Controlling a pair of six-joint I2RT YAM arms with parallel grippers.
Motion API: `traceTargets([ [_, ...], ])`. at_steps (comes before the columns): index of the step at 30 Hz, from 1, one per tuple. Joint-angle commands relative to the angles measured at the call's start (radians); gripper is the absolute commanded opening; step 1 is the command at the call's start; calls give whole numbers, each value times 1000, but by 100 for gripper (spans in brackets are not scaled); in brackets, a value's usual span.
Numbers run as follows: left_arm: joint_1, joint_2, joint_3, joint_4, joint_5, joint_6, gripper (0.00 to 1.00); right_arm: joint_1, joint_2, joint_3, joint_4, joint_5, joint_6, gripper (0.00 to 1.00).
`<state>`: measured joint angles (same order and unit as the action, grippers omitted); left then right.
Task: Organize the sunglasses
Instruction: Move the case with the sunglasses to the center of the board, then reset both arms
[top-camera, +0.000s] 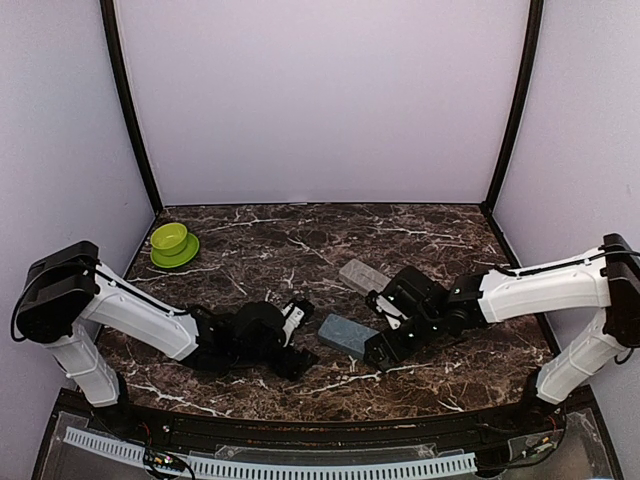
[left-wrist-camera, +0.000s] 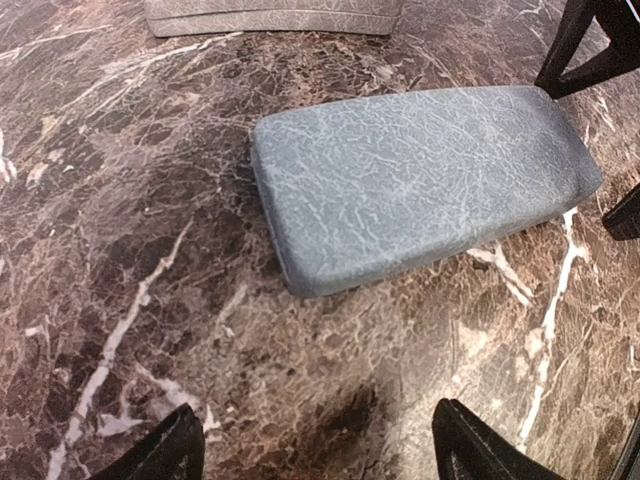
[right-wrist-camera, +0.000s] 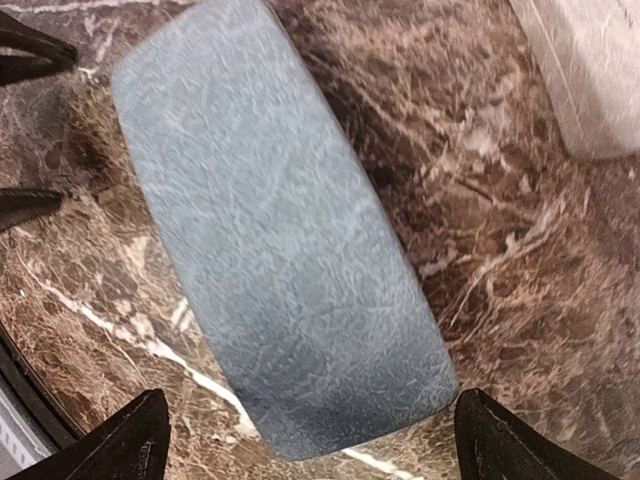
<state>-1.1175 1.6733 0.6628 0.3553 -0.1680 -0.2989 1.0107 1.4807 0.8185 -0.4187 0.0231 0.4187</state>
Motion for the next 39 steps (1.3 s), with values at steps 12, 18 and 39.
traceTargets([
  [12, 8, -128, 4, -124, -139, -67, 83, 23, 174, 56, 67, 44, 61, 82],
  [18, 38, -201, -19, -161, -164, -67, 83, 23, 254, 148, 106, 102, 40, 70],
  [39, 292, -427, -24, -315, -223, -54, 99, -220, -122, 97, -23, 235, -1, 100],
])
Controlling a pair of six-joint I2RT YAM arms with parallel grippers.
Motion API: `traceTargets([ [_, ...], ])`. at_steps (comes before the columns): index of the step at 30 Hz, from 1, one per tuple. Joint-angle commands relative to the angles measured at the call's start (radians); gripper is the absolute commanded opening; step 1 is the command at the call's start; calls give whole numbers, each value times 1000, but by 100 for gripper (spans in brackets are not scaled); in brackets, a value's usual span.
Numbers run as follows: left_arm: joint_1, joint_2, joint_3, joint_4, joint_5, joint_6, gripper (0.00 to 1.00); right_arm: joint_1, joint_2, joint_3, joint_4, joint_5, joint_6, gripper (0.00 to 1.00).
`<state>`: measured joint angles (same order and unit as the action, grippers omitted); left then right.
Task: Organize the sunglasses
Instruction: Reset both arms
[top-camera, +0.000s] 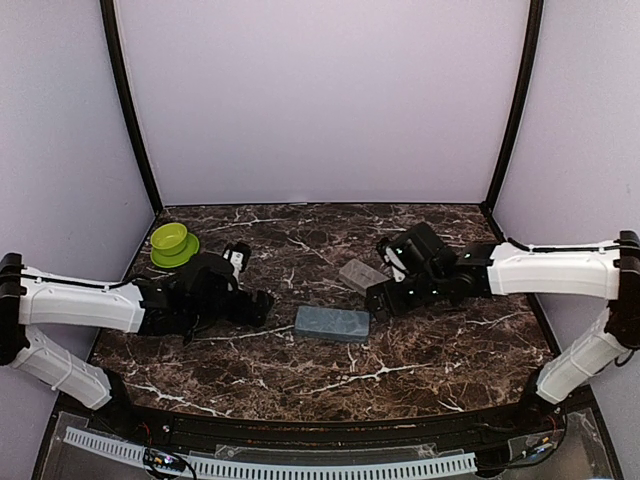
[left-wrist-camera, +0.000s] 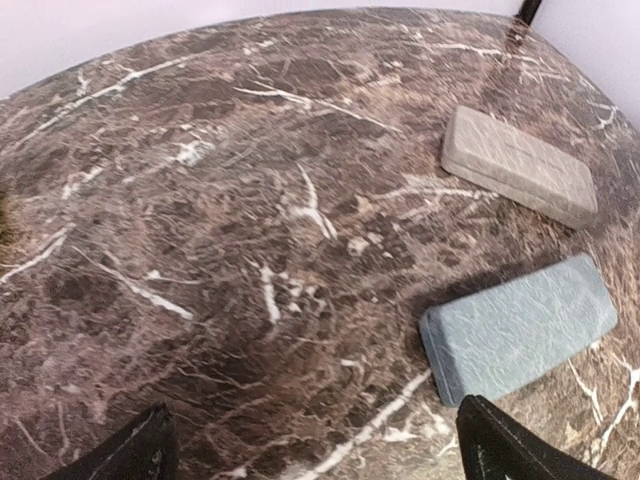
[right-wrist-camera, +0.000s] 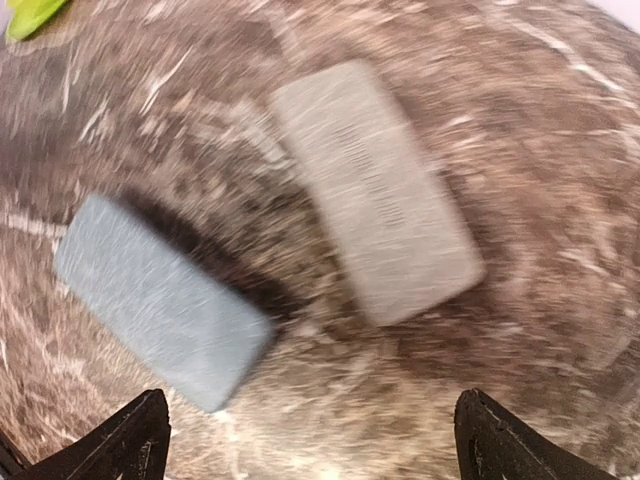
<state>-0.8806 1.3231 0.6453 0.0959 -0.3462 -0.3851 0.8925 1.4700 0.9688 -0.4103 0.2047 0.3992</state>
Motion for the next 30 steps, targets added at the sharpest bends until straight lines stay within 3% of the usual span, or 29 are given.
traceTargets([
  [1, 69, -96, -9, -60, -69, 32, 99, -139, -141, -66, -27, 53, 23, 100],
  [5, 108, -182, -41, -22, -170, 50, 99, -258, -218, -80, -7, 49, 27, 100],
  [9, 145, -232, -54, 13, -182, 78, 99, -305, -230, -56, -1, 111, 11, 100],
  [19, 186, -383, -135, 130, -123, 169, 99, -348, -305, -90, 62, 272, 11, 100],
  [30, 186, -559, -194, 117, -185, 266, 98, -348, -598, -262, 120, 368, -72, 100],
])
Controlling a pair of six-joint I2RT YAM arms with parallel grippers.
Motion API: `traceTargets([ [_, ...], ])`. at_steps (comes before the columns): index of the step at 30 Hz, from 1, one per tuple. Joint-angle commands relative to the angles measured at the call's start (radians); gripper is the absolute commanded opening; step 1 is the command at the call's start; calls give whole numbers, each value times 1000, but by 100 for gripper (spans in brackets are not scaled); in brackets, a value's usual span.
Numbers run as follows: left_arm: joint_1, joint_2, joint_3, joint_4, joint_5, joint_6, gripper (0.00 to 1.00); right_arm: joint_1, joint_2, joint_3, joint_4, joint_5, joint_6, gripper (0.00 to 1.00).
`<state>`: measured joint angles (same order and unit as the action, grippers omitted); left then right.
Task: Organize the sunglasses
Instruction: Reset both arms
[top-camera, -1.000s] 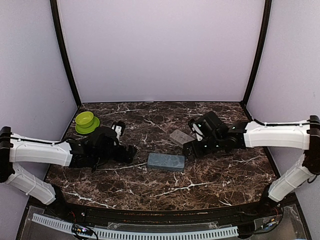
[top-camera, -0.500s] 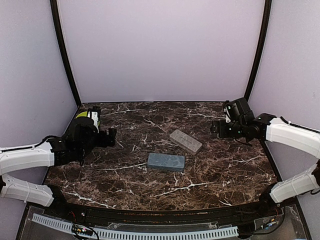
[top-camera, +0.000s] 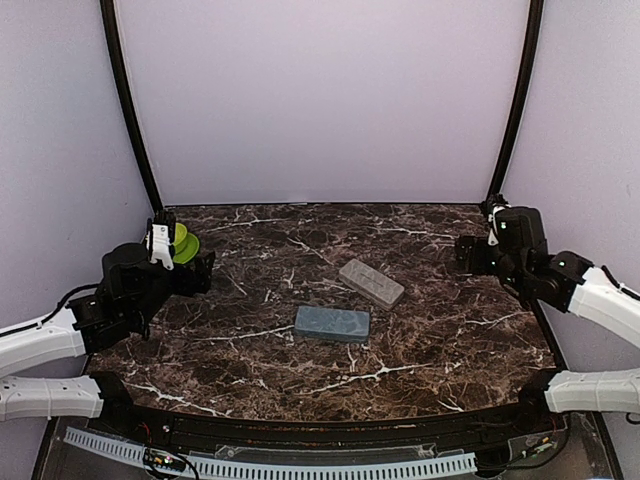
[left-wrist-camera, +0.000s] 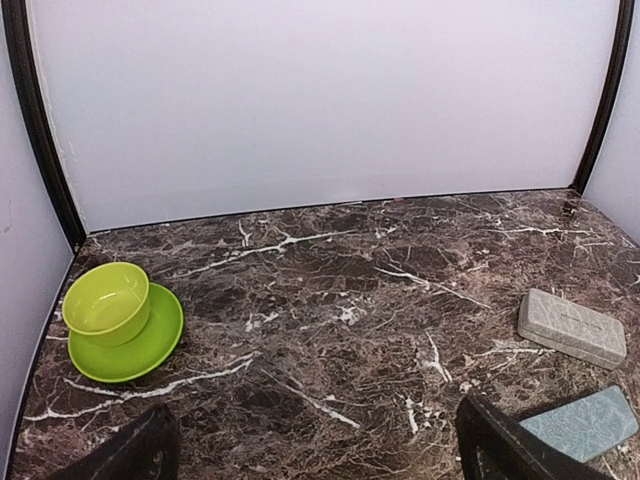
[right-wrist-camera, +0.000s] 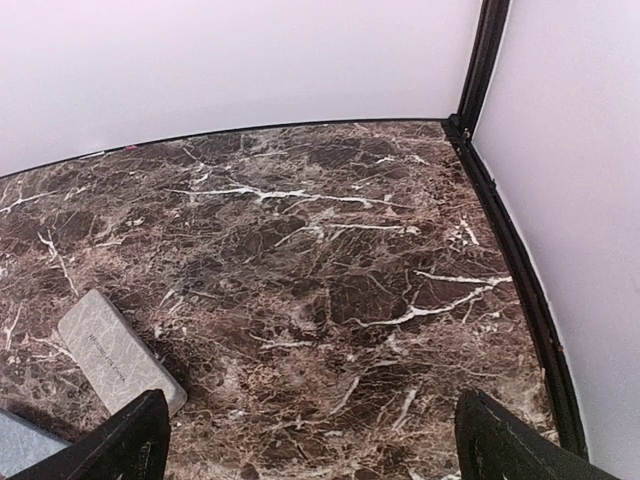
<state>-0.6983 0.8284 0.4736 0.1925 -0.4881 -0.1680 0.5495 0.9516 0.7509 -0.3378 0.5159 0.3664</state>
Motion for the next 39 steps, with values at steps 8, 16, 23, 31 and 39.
traceTargets([
  [8, 3, -136, -59, 30, -46, 30, 96, -4, -200, -80, 63, 71, -46, 100],
  [16, 3, -119, -45, 3, -57, 21, 96, -4, -186, -79, 63, 70, -46, 100],
  [23, 3, -130, -44, -9, -64, 21, 96, -5, -189, -77, 62, 73, -47, 100],
  [31, 3, -110, -35, -7, -60, 28, 96, -4, -189, -75, 61, 77, -46, 100],
  [39, 3, -98, -36, -4, -51, 22, 96, -4, -183, -75, 55, 77, -40, 100],
])
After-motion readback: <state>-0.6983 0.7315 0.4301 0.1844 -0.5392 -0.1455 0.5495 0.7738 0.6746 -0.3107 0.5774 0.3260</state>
